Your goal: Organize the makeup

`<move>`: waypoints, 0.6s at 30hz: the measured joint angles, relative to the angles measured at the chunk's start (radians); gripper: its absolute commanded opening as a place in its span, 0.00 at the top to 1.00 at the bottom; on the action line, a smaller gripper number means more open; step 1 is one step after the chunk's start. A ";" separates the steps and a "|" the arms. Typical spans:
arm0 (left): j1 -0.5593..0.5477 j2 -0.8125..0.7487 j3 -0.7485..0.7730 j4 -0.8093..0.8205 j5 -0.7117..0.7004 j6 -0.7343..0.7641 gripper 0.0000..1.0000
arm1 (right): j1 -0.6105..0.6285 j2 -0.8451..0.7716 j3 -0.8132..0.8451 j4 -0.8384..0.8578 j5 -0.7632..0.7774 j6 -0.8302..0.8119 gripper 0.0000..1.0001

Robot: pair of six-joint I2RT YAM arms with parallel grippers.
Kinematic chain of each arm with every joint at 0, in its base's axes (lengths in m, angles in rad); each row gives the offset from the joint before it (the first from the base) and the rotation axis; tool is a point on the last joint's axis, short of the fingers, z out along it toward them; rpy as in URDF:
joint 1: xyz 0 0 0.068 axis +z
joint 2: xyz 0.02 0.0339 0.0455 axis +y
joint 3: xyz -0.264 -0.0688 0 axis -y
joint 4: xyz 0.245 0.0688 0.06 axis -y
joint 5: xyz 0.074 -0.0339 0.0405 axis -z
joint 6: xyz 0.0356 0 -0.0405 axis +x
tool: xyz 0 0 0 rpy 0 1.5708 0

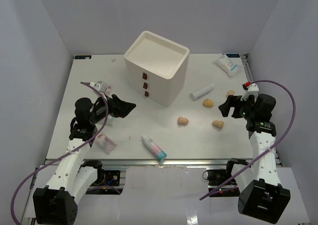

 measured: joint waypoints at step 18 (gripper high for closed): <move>-0.118 0.295 0.186 0.044 -0.011 0.075 0.14 | -0.001 -0.134 -0.096 -0.187 -0.579 -0.545 0.10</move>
